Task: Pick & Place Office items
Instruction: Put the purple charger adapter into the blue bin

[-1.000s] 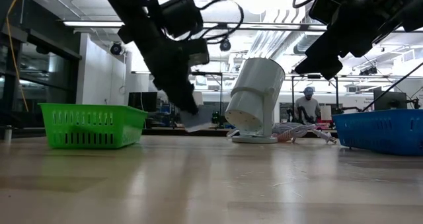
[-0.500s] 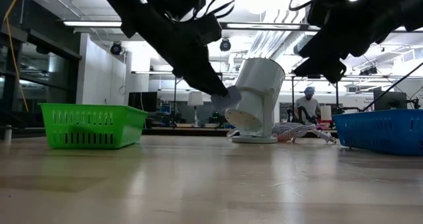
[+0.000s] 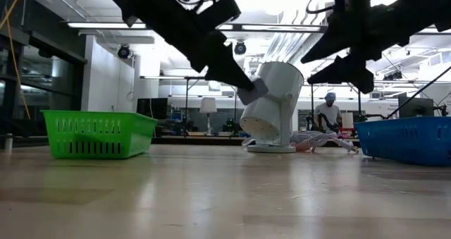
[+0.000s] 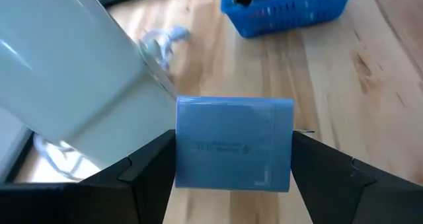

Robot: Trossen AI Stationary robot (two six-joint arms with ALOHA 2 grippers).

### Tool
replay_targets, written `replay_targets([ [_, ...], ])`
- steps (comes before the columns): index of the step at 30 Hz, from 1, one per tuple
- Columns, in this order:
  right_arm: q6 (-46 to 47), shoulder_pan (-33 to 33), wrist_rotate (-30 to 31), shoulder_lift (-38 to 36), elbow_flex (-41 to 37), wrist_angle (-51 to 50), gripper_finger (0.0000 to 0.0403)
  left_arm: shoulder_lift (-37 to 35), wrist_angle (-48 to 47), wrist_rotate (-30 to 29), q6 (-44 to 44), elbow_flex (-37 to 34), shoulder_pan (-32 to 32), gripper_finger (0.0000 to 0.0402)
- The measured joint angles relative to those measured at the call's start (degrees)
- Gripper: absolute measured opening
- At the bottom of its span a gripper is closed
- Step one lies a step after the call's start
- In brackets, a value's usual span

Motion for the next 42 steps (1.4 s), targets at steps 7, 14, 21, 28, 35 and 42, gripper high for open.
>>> replay_targets([
  [7, 3.3, 0.0, 2.4, 4.4, 0.0, 9.8, 0.0191, 0.0, 3.8, -9.1, 6.1, 0.0, -3.3, 0.0258],
  [14, 3.2, 0.0, 2.4, 13.2, 0.1, 22.4, 0.0191, 0.0, 5.1, -13.7, 7.2, 0.0, -5.6, 0.0258],
  [21, 1.9, 0.0, 3.9, 16.2, 0.1, 26.4, 0.0191, 0.0, 5.0, -18.4, 6.7, 0.0, -6.3, 0.0258],
  [28, -2.3, -0.8, 5.9, 16.1, 0.1, 27.5, 0.0191, 0.0, 4.2, -20.2, 5.2, 0.0, -6.3, 0.0258],
  [35, -3.8, -2.0, 5.8, 16.1, 0.0, 27.6, 0.0191, 0.0, 4.2, -20.2, 5.2, 0.0, -6.7, 0.0258],
  [42, -5.1, -2.4, 6.2, 16.1, 1.2, 28.1, 0.0191, 0.0, 4.8, -20.1, 5.2, 0.0, -6.1, 0.0258],
])
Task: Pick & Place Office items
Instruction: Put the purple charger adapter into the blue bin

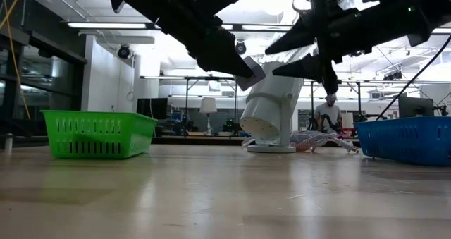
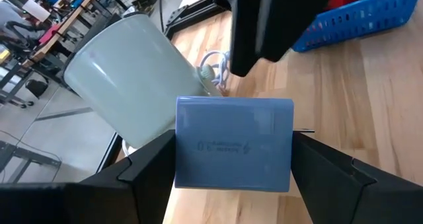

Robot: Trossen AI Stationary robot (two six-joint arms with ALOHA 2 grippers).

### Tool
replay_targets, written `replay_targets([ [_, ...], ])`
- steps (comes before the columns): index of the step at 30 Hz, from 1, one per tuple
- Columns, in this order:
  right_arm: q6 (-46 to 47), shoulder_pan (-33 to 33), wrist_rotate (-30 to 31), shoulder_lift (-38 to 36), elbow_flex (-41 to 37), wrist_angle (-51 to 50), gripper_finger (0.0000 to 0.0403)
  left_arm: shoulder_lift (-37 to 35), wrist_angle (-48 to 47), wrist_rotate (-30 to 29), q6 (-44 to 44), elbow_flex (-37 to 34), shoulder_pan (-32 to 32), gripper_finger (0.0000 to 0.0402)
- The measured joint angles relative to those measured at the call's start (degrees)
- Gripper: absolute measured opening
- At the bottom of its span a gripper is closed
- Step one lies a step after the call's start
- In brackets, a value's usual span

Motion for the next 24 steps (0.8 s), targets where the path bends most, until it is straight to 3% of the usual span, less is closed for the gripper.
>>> replay_targets([
  [9, -5.0, 1.0, -1.1, 0.0, 2.1, 0.0, 0.0191, 0.0, 1.8, 0.0, 1.4, 0.0, -1.4, 0.0258],
  [24, -3.5, 3.1, -8.8, -0.1, 2.1, -4.6, 0.0191, 0.0, 2.0, -0.7, 0.2, 0.0, -7.2, 0.0258],
])
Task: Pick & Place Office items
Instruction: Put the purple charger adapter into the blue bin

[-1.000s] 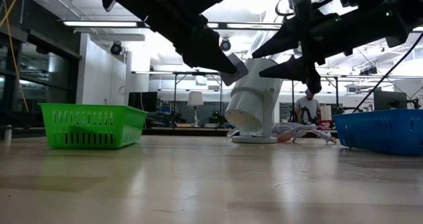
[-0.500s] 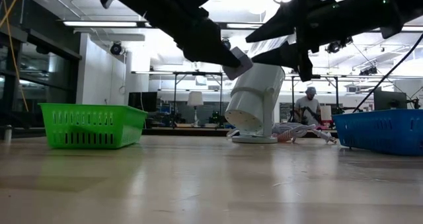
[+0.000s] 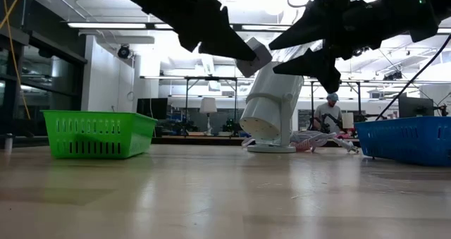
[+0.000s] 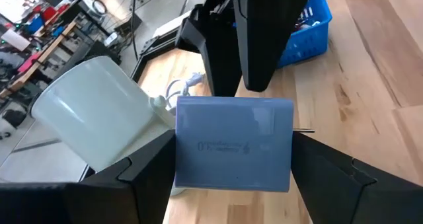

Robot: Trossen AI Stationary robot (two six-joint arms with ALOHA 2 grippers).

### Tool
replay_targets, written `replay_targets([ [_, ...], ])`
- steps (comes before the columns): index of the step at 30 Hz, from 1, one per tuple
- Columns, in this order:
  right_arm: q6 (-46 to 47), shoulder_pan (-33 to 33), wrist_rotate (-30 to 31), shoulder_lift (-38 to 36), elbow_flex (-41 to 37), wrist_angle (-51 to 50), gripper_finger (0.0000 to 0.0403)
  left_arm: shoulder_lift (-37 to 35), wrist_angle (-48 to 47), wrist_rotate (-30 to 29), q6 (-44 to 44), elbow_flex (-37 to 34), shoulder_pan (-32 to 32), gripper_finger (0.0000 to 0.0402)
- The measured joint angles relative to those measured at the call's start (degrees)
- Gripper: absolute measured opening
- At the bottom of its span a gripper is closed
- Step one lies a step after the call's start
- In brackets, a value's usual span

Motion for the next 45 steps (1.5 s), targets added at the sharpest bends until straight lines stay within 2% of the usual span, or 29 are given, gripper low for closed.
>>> replay_targets([
  [9, 1.9, 1.5, -1.0, 0.0, 0.0, -0.5, 0.0191, 0.0, -7.1, -1.0, -9.6, 0.0, -0.8, 0.0258],
  [12, 1.9, 1.7, -1.1, 0.0, 0.0, -0.6, 0.0191, 0.0, -9.8, 1.2, -12.7, 0.0, -0.8, 0.0258],
  [15, 3.0, 1.6, -2.1, 0.0, 0.0, -0.6, 0.0191, 0.0, -11.4, 6.5, -15.1, 0.9, -1.1, 0.0258],
  [20, 3.2, 1.9, -7.9, 0.0, 0.0, -0.5, 0.0191, 0.0, -16.3, 18.3, -17.2, 5.1, -1.6, 0.0258],
  [23, 2.9, 2.3, -11.9, 0.0, 0.0, -0.5, 0.0191, -0.4, -22.2, 21.6, -17.5, 8.2, -1.7, 0.0258],
  [28, 3.0, 3.2, -18.5, 0.0, 0.0, -2.1, 0.0191, -1.2, -29.6, 23.8, -18.5, 12.0, -1.6, 0.0258],
  [35, 6.4, 4.5, -22.1, 0.0, 0.0, -4.5, 0.0191, -3.2, -30.7, 37.9, -24.1, 14.9, -0.7, 0.0258],
  [40, -1.1, 7.0, -22.2, 0.0, 0.0, -2.9, 0.0191, -4.3, -30.6, 47.0, -30.5, 15.0, 2.1, 0.0258],
  [45, -21.1, 10.5, -18.9, 0.0, 0.0, -2.5, 0.0191, -4.3, -30.7, 54.1, -35.7, 15.0, 5.3, 0.0258],
])
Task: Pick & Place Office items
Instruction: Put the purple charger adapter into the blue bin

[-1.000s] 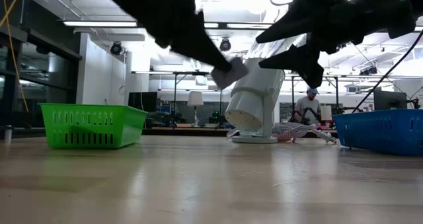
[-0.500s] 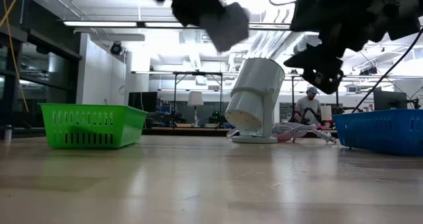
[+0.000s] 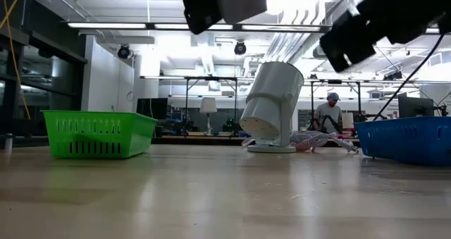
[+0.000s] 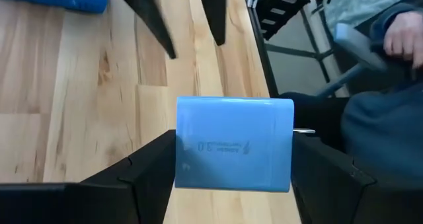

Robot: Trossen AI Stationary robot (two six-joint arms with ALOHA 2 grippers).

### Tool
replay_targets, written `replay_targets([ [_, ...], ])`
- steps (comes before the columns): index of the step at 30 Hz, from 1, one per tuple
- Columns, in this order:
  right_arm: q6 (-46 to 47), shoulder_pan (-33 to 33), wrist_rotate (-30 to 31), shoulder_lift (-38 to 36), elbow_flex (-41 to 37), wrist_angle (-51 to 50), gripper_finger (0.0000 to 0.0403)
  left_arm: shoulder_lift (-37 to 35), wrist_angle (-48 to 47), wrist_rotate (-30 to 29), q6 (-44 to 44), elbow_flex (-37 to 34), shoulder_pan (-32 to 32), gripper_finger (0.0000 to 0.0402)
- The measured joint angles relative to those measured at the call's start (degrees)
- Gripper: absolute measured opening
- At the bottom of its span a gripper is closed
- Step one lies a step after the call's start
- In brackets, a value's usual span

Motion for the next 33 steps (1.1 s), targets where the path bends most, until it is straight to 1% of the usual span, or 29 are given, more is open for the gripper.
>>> replay_targets([
  [2, -10.2, 1.4, 2.2, 0.0, 0.0, 0.1, 0.0191, 0.0, 0.0, 1.1, -0.3, 0.0, 0.8, 0.0258],
  [4, -20.3, 2.9, 6.0, 0.0, 0.0, 0.6, 0.0191, 0.0, -0.2, 1.8, -0.5, 0.0, 1.3, 0.0258],
  [7, -32.6, 4.9, 16.5, 0.0, 0.0, 1.3, 0.0191, 0.0, -0.2, 1.8, -0.5, 0.0, 1.5, 0.0258],
  [9, -38.8, 5.7, 23.3, 0.0, 0.0, 2.6, 0.0191, 0.2, -0.1, 1.9, -0.5, 0.0, 1.5, 0.0258],
  [11, -43.6, 5.8, 26.6, 0.0, 0.0, 4.3, 0.0191, 0.4, -0.4, 1.9, -1.2, 0.0, 1.2, 0.0258],
  [14, -49.5, 5.9, 26.8, 0.0, 0.0, 6.2, 0.0191, 0.5, -0.1, 1.9, -1.5, 0.0, 1.0, 0.0258],
  [16, -51.6, 5.5, 25.4, 0.0, 0.0, 6.7, 0.0191, 0.6, -0.2, 1.9, -1.7, 0.0, 1.0, 0.0258],
  [19, -52.1, 4.5, 22.8, 0.0, 0.0, 7.0, 0.0191, 0.6, -0.4, 1.9, -1.8, 0.0, 1.0, 0.0258],
  [25, -54.3, 4.0, 22.2, 0.0, 0.0, 9.0, 0.0191, 0.8, -1.9, 1.9, -1.9, 0.0, 1.0, 0.0258],
  [30, -57.6, 3.9, 21.0, 0.0, 0.0, 10.5, 0.0191, 2.7, -1.6, 2.0, -0.5, -0.1, 1.5, 0.0258],
  [33, -58.5, 3.6, 21.0, 0.0, 0.0, 10.4, 0.0191, 3.5, -1.2, 3.8, 0.3, -0.1, 2.9, 0.0258],
])
